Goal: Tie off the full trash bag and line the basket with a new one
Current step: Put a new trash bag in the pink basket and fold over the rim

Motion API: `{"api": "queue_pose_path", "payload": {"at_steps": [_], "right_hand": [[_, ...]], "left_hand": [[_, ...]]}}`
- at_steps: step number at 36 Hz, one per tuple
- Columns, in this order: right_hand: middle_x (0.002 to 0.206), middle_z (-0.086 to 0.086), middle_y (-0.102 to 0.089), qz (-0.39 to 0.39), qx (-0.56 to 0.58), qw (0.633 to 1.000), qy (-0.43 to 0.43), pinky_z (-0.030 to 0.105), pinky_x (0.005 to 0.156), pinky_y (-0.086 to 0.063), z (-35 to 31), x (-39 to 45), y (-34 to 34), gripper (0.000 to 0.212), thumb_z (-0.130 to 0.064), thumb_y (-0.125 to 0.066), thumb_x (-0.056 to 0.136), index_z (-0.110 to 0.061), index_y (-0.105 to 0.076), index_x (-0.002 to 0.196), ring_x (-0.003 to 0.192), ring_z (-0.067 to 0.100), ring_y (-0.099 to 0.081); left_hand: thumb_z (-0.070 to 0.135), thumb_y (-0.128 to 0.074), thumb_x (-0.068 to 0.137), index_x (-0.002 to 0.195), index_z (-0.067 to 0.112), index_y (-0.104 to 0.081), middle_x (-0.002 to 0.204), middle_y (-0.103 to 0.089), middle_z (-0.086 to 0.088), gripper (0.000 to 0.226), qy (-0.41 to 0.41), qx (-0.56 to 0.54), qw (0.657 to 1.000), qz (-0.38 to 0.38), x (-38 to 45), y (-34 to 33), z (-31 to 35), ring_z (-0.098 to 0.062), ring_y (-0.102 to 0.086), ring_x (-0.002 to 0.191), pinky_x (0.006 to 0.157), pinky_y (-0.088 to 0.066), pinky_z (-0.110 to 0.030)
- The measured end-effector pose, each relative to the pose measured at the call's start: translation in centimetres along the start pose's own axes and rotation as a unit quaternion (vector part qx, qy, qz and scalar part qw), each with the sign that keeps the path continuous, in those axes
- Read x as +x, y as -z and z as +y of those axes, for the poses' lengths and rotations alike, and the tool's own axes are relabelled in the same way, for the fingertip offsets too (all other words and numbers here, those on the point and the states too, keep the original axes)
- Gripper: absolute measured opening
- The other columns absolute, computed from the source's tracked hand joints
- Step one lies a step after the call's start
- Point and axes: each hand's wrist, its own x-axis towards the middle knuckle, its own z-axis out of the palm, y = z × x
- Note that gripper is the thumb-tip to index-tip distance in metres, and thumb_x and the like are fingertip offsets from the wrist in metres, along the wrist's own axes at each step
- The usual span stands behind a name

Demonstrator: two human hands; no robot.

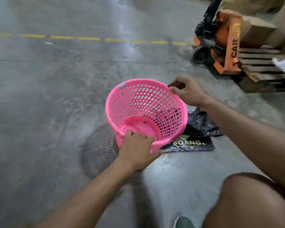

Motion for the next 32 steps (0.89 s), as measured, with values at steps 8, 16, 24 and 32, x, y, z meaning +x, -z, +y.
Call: {"api": "queue_pose_path", "payload": {"at_steps": [8, 16, 24, 32], "right_hand": [[0.073, 0.011, -0.076, 0.009, 0.124, 0.937, -0.326, 0.042, 0.056, -0.060, 17.9, -2.2, -1.9, 0.032, -0.040, -0.066, 0.084, -0.010, -0.074, 0.087, 0.062, 0.031, -0.072], [0.110, 0.020, -0.066, -0.122, 0.470, 0.641, -0.594, 0.046, 0.087, -0.061, 25.8, -7.4, -11.9, 0.095, -0.082, -0.073, 0.059, -0.003, -0.056, 0.108, 0.100, 0.037, -0.069], [0.113, 0.021, -0.076, 0.046, 0.618, 0.558, -0.553, 0.057, 0.073, -0.061, 31.1, -1.6, -15.4, 0.055, -0.035, -0.083, 0.079, -0.009, -0.070, 0.126, 0.095, 0.040, -0.076], [0.106, 0.019, -0.076, 0.082, 0.603, 0.608, -0.511, 0.054, 0.089, -0.060, 27.1, 1.5, -7.6, 0.020, -0.009, -0.070, 0.093, 0.000, -0.067, 0.111, 0.097, 0.038, -0.073]], "left_hand": [[0.071, -0.026, 0.094, 0.074, 0.025, -0.059, 0.064, -0.062, 0.003, 0.060, 0.001, 0.017, 0.996, 0.089, 0.5, -1.7, -0.1, -0.022, -0.065, 0.067, 0.065, -0.033, -0.038], [0.070, -0.039, 0.093, 0.081, 0.030, -0.064, 0.070, -0.063, 0.010, 0.048, 0.017, 0.028, 0.998, 0.044, 0.6, -0.8, 0.5, -0.017, -0.065, 0.069, 0.065, -0.040, -0.039], [0.067, -0.047, 0.090, 0.087, 0.038, -0.064, 0.077, -0.059, 0.018, 0.034, 0.030, 0.008, 0.999, 0.013, 1.2, -0.8, 0.5, -0.009, -0.060, 0.069, 0.064, -0.039, -0.036], [0.070, -0.043, 0.088, 0.090, 0.043, -0.064, 0.078, -0.060, 0.023, 0.034, 0.039, -0.011, 0.999, 0.007, 1.6, -0.6, 0.2, -0.005, -0.057, 0.065, 0.067, -0.032, -0.033]]}}
